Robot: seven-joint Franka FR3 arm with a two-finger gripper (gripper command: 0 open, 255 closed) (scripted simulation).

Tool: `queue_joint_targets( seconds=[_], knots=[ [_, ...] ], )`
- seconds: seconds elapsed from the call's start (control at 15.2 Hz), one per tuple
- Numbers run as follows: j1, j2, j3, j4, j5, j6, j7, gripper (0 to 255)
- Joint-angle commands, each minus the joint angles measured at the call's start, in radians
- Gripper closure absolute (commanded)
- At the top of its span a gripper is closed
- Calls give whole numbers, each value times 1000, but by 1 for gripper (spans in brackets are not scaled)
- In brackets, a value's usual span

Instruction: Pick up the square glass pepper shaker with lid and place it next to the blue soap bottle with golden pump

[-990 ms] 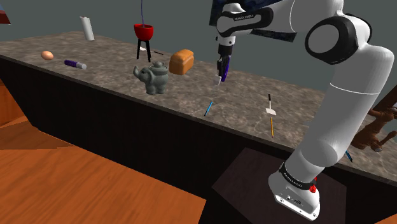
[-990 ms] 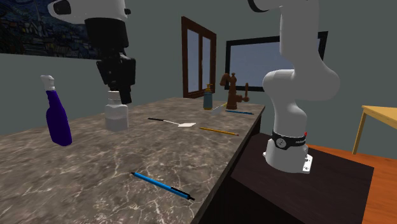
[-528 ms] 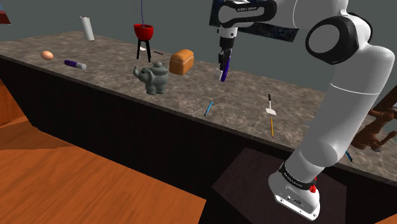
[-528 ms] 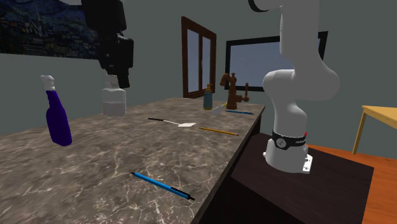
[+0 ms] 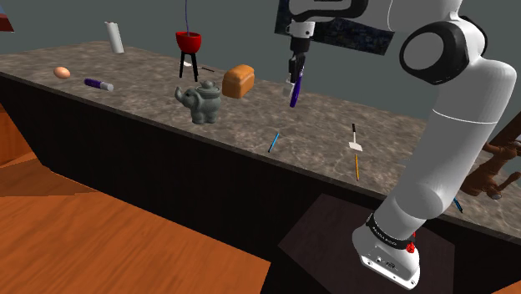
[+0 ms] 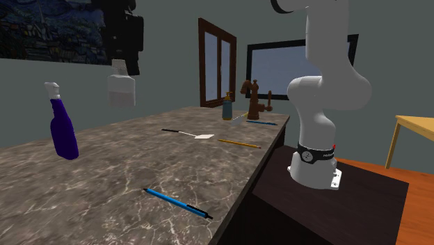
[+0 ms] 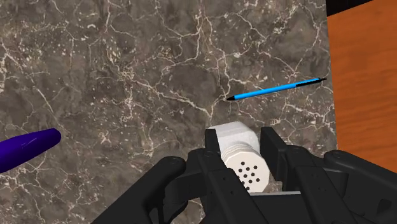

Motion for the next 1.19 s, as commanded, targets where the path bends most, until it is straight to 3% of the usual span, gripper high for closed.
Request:
queue_joint_targets(
  seconds=[0.0, 0.59, 1.12],
  knots=[
    [-1, 4, -1, 31, 1, -28, -2, 255],
    [-7, 38, -2, 191, 6, -154, -9, 255],
    [-60, -211, -54, -128, -47, -74, -118, 255]
  ],
)
